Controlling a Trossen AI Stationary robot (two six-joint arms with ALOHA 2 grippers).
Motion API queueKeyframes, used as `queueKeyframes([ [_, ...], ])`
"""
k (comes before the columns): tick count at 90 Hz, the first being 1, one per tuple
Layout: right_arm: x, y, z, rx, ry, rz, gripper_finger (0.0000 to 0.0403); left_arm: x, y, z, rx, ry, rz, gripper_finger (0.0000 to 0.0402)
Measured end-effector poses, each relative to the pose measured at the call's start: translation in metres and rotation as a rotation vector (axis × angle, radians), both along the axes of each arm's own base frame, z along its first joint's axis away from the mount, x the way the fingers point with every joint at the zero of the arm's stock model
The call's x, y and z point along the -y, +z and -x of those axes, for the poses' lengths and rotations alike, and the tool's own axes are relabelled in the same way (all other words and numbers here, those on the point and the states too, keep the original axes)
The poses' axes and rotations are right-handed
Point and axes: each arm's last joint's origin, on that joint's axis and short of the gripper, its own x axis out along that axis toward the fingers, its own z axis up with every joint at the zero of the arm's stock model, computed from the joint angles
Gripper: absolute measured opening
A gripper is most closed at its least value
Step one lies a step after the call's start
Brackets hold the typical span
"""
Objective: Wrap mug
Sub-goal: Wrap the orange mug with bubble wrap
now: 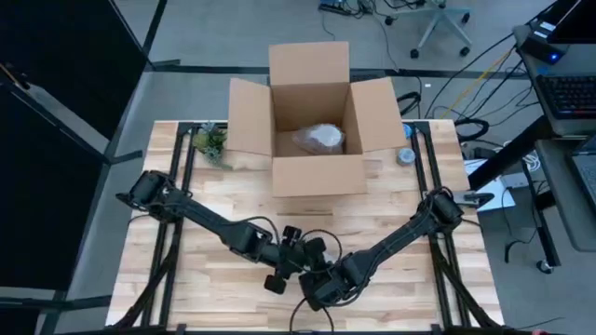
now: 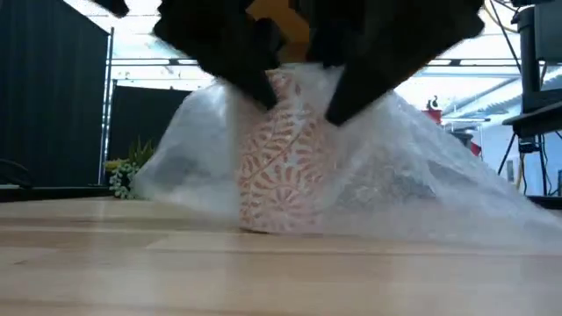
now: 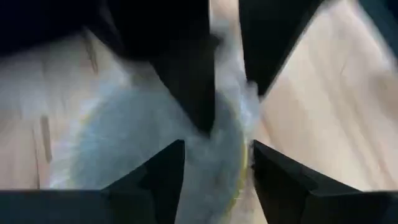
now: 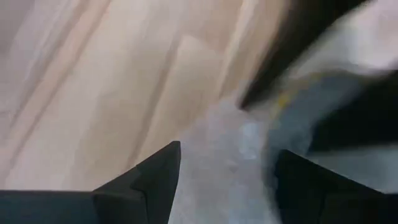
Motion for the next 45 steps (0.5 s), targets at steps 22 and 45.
queueKeyframes([
  [22, 0.000, 0.000, 0.000, 0.006, 0.010, 0.020, 0.0200, 0.001, 0.002, -0.003, 0.035, -0.016, 0.014, 0.0162],
  [45, -0.001, 0.001, -0.001, 0.022, 0.008, 0.010, 0.0200, 0.004, -0.020, -0.008, 0.048, -0.027, 0.036, 0.0162],
])
